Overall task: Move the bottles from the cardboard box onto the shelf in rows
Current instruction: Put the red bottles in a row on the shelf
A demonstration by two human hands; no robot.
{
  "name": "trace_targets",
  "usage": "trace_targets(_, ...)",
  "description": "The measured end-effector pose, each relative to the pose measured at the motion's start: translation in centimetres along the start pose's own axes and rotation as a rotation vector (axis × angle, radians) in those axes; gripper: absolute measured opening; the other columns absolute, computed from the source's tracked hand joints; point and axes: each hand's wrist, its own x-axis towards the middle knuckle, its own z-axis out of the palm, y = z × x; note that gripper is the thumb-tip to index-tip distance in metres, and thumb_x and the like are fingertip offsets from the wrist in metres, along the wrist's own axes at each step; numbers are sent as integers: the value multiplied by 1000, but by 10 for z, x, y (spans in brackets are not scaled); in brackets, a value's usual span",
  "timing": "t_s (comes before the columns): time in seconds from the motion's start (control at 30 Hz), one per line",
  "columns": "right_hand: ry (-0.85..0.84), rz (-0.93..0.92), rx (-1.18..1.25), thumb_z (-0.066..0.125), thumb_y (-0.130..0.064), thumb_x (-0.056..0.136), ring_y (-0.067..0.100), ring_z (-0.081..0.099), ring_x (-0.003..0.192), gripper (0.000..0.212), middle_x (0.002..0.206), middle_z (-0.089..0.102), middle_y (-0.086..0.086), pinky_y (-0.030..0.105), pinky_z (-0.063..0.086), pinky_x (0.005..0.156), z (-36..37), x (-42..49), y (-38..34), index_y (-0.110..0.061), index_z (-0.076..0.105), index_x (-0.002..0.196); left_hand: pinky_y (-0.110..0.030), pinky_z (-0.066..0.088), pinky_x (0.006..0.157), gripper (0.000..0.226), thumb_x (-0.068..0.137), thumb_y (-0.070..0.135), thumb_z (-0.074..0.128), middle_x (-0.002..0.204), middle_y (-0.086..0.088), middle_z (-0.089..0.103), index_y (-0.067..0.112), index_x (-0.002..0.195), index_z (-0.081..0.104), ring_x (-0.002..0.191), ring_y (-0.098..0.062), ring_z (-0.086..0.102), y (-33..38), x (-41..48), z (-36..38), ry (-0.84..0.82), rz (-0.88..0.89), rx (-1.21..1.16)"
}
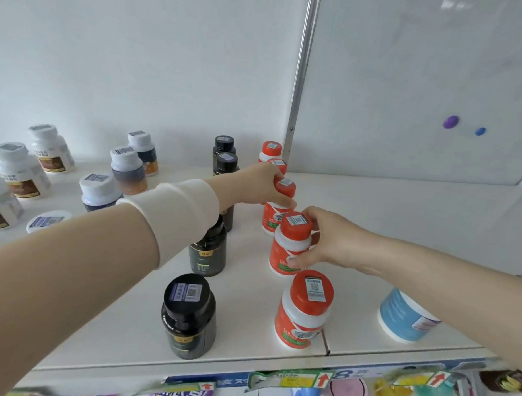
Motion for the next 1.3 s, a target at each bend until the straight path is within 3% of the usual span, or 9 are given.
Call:
trace_targets(0.13, 22, -6, -37, 80, -10, 68, 14, 55, 101, 71, 123, 57, -1, 29, 46, 89, 3, -1, -2, -17, 43, 128, -28, 46, 89, 52, 83, 38, 67, 123, -3, 60, 13, 126, 51, 107, -20, 58, 2, -1, 1, -4, -11, 13)
trace_targets(0.27, 12, 11, -40, 79, -10, 70, 18, 55, 112, 72, 131, 55, 1, 30, 45, 93, 4, -4, -4, -17, 41, 130, -29, 45, 92, 55, 85, 38, 65, 129, -4, 56, 14, 130, 45, 112, -20, 56, 3, -3, 1, -12, -21, 26)
trace_targets(0.5, -6, 63, -61, 76, -26, 75, 6, 54, 88, 66, 107, 56, -8, 21, 44, 76, -6, -10, -10, -19, 41, 130, -27, 41, 92, 63, 86, 36, 63, 138, -5, 49, 14, 139, 36, 121, -23, 50, 14, -13, -6, 17, 9, 108)
trace_targets(0.6, 77, 76, -88, 71, -40, 77, 15, 52, 105, 77, 132, 51, 4, 29, 43, 93, -17, -21, -15, -15, 34, 139, -31, 41, 97, 61, 88, 35, 61, 137, -7, 49, 10, 138, 38, 122, -25, 50, 21, -31, -20, 67, 38, 287)
trace_targets(0.7, 196, 50, -156, 61, -47, 83, 22, 49, 118, 74, 142, 45, 6, 30, 39, 98, -23, -41, -30, -12, 33, 141, -34, 43, 90, 53, 90, 37, 57, 130, -8, 53, 12, 134, 42, 115, -27, 53, 28, -63, -34, 177, 82, 579)
trace_targets(0.8, 305, -18, -319, 53, -45, 89, 26, 45, 127, 68, 145, 42, 9, 32, 38, 98, -15, -67, -48, -7, 32, 141, -35, 41, 88, 48, 92, 36, 53, 126, -9, 54, 11, 131, 43, 114, -28, 53, 34, -105, -38, 278, 56, 783)
trace_targets(0.97, 442, -184, -560, 51, -38, 92, 31, 49, 122, 52, 139, 46, 12, 37, 44, 94, 29, -110, -64, -9, 39, 134, -33, 39, 85, 40, 94, 29, 49, 123, -10, 54, 10, 129, 44, 112, -29, 52, 40, -187, -30, 427, -22, 963)
trace_targets(1.13, 431, -329, -706, 50, -35, 91, 34, 50, 115, 45, 129, 49, 15, 34, 41, 82, 91, -134, -91, -7, 45, 127, -35, 39, 94, 42, 94, 31, 48, 128, -11, 52, 10, 130, 42, 118, -29, 49, 21, -278, -26, 431, -131, 1115)
trace_targets(1.3, 392, -548, -825, 49, -29, 91, 33, 45, 120, 43, 133, 46, 15, 38, 40, 93, 174, -148, -146, -8, 45, 128, -35, 39, 94, 37, 94, 24, 48, 128, -12, 52, 8, 128, 43, 119, -30, 50, -35, -371, -31, 368, -322, 1179)
